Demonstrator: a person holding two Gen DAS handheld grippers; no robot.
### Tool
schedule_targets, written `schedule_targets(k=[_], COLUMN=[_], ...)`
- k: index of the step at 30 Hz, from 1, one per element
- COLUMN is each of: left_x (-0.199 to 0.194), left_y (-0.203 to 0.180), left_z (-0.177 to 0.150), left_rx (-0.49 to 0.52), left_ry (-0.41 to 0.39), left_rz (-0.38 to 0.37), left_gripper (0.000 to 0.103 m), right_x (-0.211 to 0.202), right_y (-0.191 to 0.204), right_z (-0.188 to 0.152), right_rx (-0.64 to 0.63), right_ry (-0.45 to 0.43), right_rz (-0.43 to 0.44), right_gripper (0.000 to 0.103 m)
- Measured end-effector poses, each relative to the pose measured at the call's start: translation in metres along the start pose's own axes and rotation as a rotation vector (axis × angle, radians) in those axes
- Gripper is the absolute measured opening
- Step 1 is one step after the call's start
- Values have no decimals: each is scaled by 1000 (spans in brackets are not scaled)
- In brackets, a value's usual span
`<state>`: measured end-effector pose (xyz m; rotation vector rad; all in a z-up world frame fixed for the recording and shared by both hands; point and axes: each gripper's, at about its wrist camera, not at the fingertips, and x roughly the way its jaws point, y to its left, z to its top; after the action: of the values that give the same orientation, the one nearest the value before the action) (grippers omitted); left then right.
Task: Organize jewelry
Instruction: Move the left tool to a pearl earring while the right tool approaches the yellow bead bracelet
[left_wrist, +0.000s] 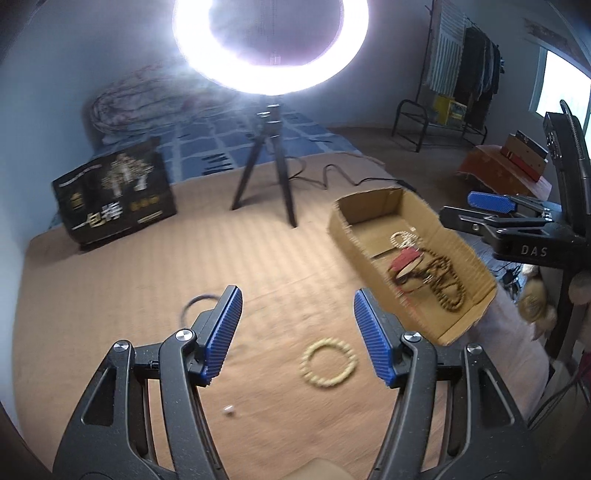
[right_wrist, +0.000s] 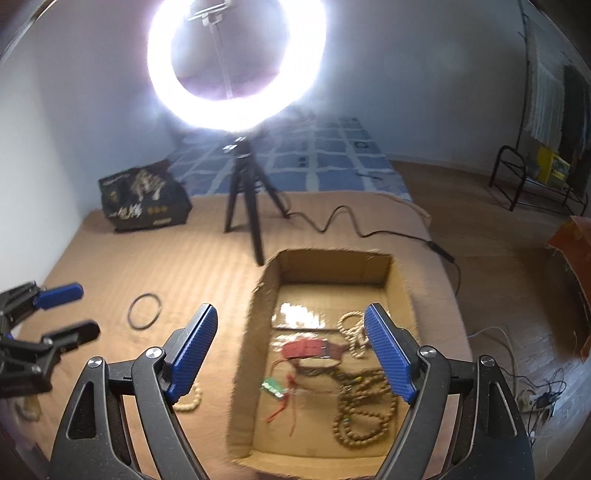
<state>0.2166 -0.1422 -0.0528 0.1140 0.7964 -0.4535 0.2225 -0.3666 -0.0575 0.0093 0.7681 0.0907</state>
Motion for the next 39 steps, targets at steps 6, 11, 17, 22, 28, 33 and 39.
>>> schedule_targets(k=[6, 11, 17, 22, 28, 33, 39], left_x=[-21, -29, -34, -33, -22, -13, -5], left_y=[43, 78, 100, 101, 93, 90, 90], left_z=[-31, -61, -97, -123, -147, -160, -168], left_rx=[-34, -68, -112, -123, -115, -119, -116], left_ry=[7, 29, 60, 89, 142, 175, 200], left_rz=[50, 92, 95, 74, 37, 22, 18], left_gripper=[65, 65, 65, 57, 41, 40, 31], right_x=[1, 2, 8, 20, 34, 49, 65], right_y=[29, 52, 79, 95, 114, 125, 134], right_z=[-12, -24, -40, -52, -68, -78, -86], right_rx=[-28, -39, -80, -106, -166, -207, -260], right_ry=[26, 56, 92, 127, 180, 240, 299], right_rz=[47, 119, 187, 207, 233, 243, 231], right_gripper=[82, 82, 82, 82, 74, 60, 45])
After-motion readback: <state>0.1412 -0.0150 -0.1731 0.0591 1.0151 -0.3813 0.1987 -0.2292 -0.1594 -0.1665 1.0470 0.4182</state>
